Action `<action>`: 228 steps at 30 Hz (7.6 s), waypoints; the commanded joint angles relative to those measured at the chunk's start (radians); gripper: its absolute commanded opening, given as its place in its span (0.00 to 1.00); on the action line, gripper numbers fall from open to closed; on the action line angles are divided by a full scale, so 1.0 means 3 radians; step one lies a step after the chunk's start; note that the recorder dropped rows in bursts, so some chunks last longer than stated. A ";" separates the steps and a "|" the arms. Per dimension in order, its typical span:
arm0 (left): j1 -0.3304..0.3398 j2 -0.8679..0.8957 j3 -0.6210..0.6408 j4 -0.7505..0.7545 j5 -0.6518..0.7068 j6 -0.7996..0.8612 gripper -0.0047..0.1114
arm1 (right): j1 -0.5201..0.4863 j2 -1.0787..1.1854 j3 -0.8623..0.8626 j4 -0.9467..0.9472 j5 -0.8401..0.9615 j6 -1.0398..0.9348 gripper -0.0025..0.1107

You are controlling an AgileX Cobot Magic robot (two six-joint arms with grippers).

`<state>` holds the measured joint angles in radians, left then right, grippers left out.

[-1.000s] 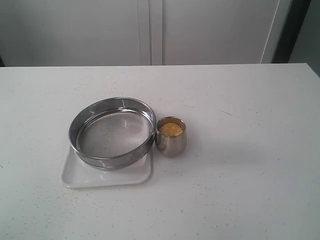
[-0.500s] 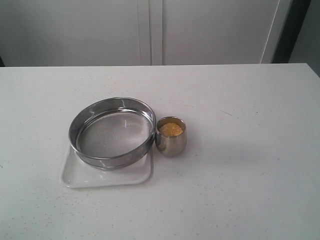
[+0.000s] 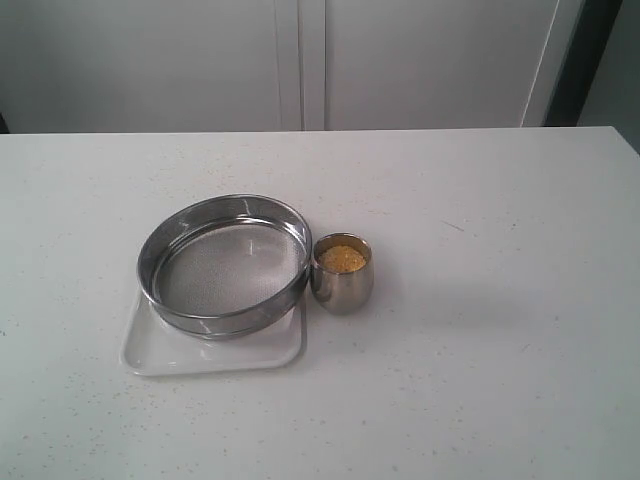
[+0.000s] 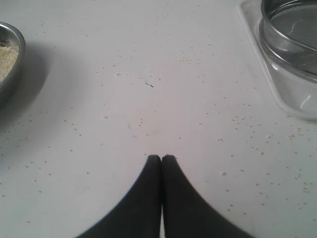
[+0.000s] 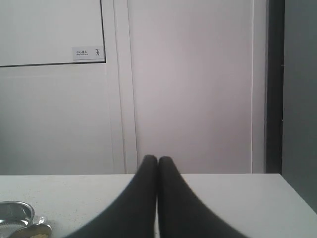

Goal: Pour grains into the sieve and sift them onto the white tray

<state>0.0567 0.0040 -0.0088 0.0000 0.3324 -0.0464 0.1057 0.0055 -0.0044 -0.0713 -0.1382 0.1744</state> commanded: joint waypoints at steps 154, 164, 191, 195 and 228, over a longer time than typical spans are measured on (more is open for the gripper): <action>-0.0001 -0.0013 0.0029 -0.0020 0.0027 -0.0001 0.04 | 0.0384 0.7566 -0.2907 -0.2810 -0.3610 0.0107 0.94; -0.0001 -0.0013 0.0029 -0.0020 0.0027 -0.0001 0.04 | 0.0484 0.7566 -0.3027 -0.2750 -0.3610 0.0107 0.94; -0.0001 -0.0013 0.0029 -0.0020 0.0027 -0.0001 0.04 | 0.0484 0.7566 -0.3046 -0.2748 -0.3429 0.0398 0.13; -0.0001 -0.0013 0.0029 -0.0020 0.0027 -0.0001 0.04 | 0.0478 0.7566 -0.3046 -0.2745 -0.3429 0.0415 0.08; -0.0001 -0.0013 0.0029 -0.0020 0.0027 -0.0001 0.04 | 0.0478 0.7259 -0.2770 -0.2794 -0.3183 0.0685 0.02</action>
<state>0.0567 0.0040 -0.0088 0.0000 0.3324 -0.0464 0.2493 2.2114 -0.8642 -0.9011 -1.0985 0.3737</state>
